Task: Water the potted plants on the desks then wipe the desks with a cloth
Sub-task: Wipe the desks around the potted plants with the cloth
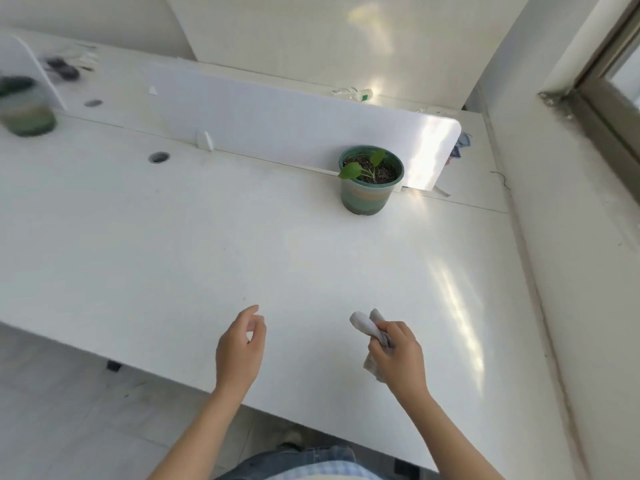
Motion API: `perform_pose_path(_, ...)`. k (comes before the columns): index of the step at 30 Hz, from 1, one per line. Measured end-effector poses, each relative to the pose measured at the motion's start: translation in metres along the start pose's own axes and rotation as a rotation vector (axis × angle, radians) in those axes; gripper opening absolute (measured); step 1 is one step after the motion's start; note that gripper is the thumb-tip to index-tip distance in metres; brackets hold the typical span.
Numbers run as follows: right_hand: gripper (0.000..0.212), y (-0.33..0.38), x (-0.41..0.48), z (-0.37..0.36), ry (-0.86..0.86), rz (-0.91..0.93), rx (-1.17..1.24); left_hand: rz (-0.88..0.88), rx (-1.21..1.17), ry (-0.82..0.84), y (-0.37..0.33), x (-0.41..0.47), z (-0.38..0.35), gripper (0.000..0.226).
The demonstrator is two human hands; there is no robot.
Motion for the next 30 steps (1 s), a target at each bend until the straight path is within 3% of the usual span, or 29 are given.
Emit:
perform_pose_path(5, 0.037, 0.024, -0.018, -0.003, 0.059, 0.282, 0.019, 0.122, -0.031, -0.035, 0.019, -0.064, 0.005, 0.026)
perform_pose_path(9, 0.052, 0.035, -0.057, -0.032, 0.218, 0.514, -0.031, 0.187, 0.016, -0.150, 0.036, -0.108, 0.022, 0.027)
perform_pose_path(15, 0.041, 0.056, -0.116, -0.093, 0.475, 0.737, -0.036, 0.415, 0.074, -0.327, 0.090, -0.200, 0.058, 0.026)
perform_pose_path(22, 0.044, 0.079, -0.166, -0.134, 0.638, 0.850, -0.126, 0.540, -0.094, -0.577, 0.122, -0.260, 0.109, 0.024)
perform_pose_path(27, 0.056, 0.114, -0.197, -0.171, 0.630, 0.859, -0.158, 0.535, -0.123, -0.608, 0.145, -0.267, 0.158, 0.025)
perform_pose_path(30, 0.047, 0.149, -0.225, -0.206, 0.631, 0.843, -0.168, 0.509, -0.117, -0.644, 0.166, -0.269, 0.215, 0.024)
Point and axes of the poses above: each hand's wrist, its own x-axis towards the middle knuckle, its own z-axis out of the back of the hand, y = z × x, the point moved 5 cm from there along x, towards the middle knuckle, and after that the axes turned 7 degrees about -x, right-handed, at the moved point
